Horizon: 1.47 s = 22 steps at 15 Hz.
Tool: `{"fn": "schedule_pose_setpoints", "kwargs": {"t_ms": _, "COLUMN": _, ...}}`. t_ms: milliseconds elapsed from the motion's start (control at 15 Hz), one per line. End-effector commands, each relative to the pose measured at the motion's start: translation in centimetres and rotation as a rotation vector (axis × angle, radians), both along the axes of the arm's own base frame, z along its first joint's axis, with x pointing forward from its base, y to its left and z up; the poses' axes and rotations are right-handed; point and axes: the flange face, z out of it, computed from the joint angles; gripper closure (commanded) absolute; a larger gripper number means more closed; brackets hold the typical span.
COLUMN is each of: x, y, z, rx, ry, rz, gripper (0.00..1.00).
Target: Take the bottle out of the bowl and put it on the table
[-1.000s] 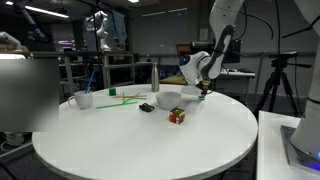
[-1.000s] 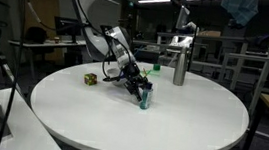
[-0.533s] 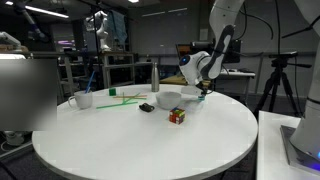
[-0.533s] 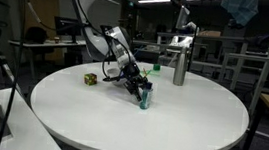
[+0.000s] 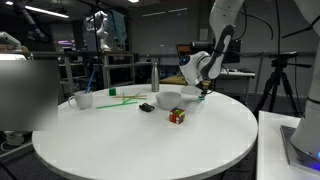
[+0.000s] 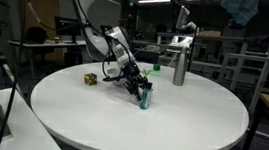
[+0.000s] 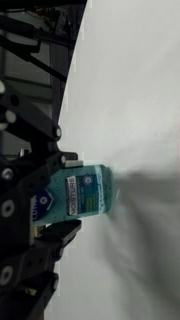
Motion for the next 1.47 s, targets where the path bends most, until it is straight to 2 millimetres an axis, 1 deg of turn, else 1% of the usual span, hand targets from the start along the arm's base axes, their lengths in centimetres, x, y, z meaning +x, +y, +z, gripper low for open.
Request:
{"fn": "schedule_pose_setpoints", "kwargs": {"t_ms": 0, "x": 0.0, "y": 0.0, "z": -0.1, "rx": -0.001, "ry": 0.004, "rz": -0.001, "gripper": 0.13}}
{"fn": "schedule_pose_setpoints", "kwargs": {"t_ms": 133, "x": 0.0, "y": 0.2, "z": -0.2, "rx": 0.001, "ry": 0.008, "rz": 0.000, "gripper": 0.00}}
{"fn": "schedule_pose_setpoints", "kwargs": {"t_ms": 600, "x": -0.1, "y": 0.5, "z": -0.3, "rx": 0.007, "ry": 0.022, "rz": 0.000, "gripper": 0.00}}
{"fn": "schedule_pose_setpoints", "kwargs": {"t_ms": 867, "x": -0.3, "y": 0.8, "z": 0.8, "rx": 0.015, "ry": 0.028, "rz": 0.004, "gripper": 0.00}}
{"fn": "schedule_pose_setpoints", "kwargs": {"t_ms": 933, "x": -0.3, "y": 0.9, "z": 1.3, "rx": 0.015, "ry": 0.024, "rz": 0.006, "gripper": 0.00}}
{"fn": "schedule_pose_setpoints", "kwargs": {"t_ms": 1133, "x": -0.4, "y": 2.1, "z": 4.3, "rx": 0.009, "ry": 0.000, "rz": 0.025, "gripper": 0.00}}
{"fn": "schedule_pose_setpoints", "kwargs": {"t_ms": 1400, "x": -0.7, "y": 4.3, "z": 9.9, "rx": -0.001, "ry": -0.029, "rz": 0.042, "gripper": 0.00}}
